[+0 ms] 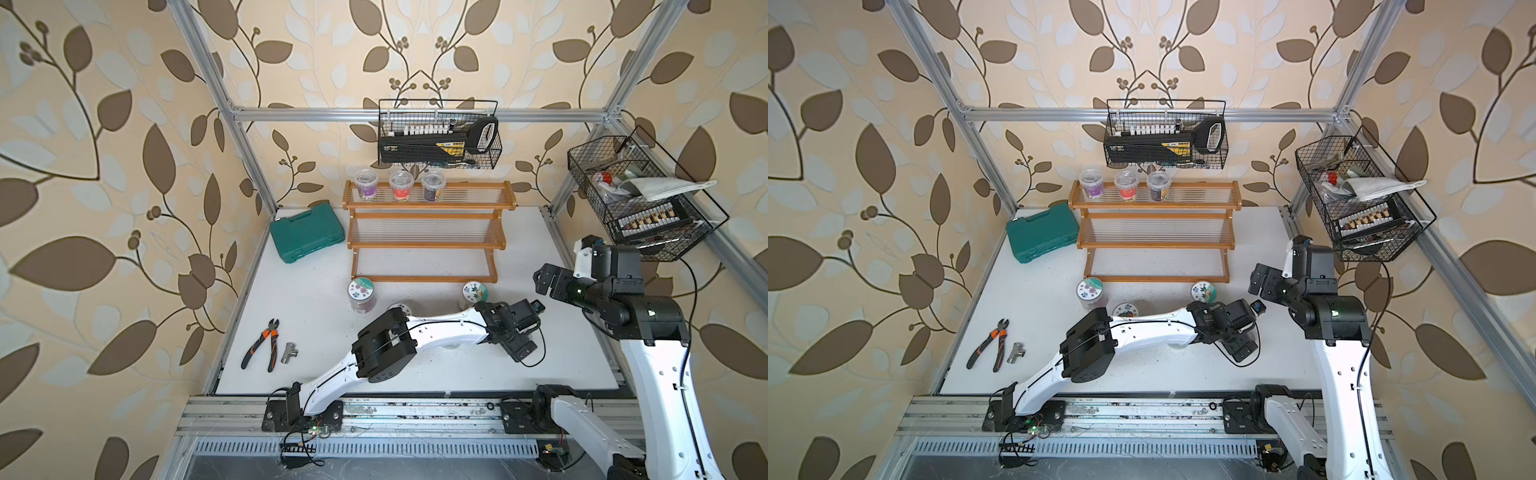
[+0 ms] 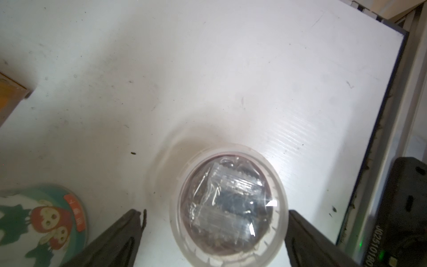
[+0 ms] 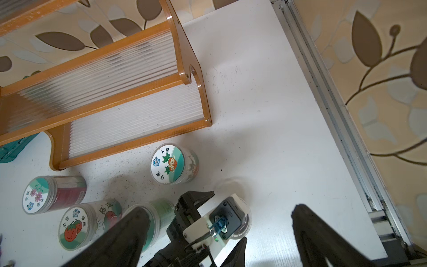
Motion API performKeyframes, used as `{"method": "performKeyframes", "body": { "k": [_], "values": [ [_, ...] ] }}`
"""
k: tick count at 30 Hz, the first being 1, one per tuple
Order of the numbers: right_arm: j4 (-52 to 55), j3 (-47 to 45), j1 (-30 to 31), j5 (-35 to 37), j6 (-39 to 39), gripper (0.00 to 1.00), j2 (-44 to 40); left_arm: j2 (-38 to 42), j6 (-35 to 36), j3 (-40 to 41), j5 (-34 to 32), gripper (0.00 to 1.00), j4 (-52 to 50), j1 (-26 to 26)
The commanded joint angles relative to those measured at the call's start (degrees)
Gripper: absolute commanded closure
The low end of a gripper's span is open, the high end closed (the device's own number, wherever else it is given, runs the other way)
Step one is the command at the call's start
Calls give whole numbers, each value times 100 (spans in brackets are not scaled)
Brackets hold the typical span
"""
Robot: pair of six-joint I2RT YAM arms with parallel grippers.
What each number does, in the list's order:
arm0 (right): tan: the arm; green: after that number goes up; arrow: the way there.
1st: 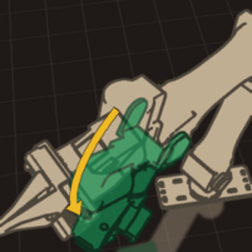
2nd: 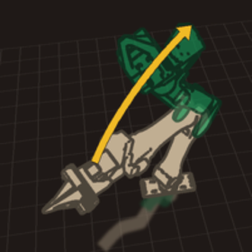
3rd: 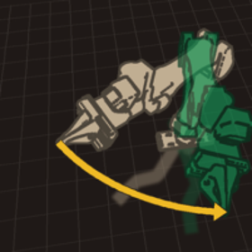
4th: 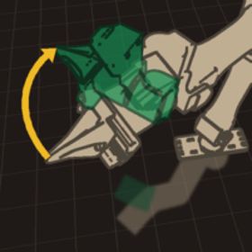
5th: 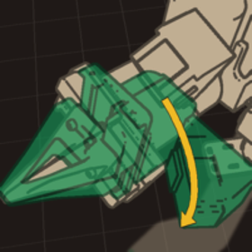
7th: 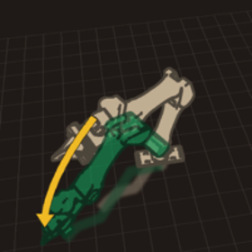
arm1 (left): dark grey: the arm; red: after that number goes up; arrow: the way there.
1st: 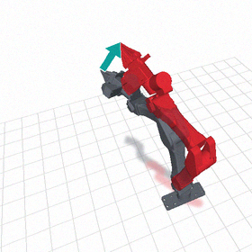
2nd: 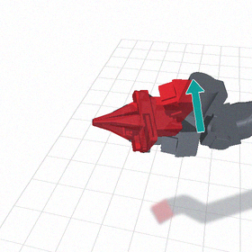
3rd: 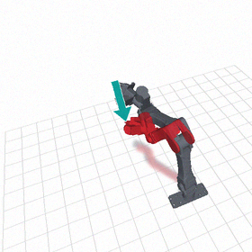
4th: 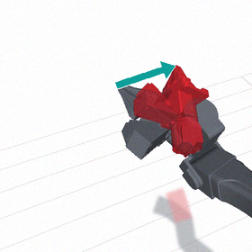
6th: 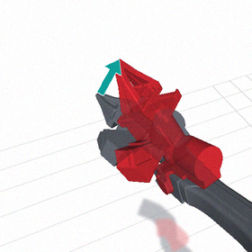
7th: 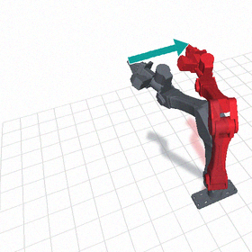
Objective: Place the seed container on the shelf
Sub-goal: Pick up the seed jar at the center of the board.
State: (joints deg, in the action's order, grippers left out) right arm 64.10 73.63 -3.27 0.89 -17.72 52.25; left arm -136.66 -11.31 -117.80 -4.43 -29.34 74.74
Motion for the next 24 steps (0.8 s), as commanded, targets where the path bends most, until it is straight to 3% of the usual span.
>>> {"method": "performKeyframes", "body": {
  "k": [1, 17, 24],
  "values": [
    [-29, -7, -43, -152, 86, 1, -39, -50, 139, -299, -47, 2, -110, 56],
    [-64, -31, -190, -307, 185, 1, 4, -267, 175, -604, -290, 2, -283, 57],
    [-81, -24, -231, -386, 218, 1, 27, -139, 185, -518, -234, 20, -181, 58]
  ]
}}
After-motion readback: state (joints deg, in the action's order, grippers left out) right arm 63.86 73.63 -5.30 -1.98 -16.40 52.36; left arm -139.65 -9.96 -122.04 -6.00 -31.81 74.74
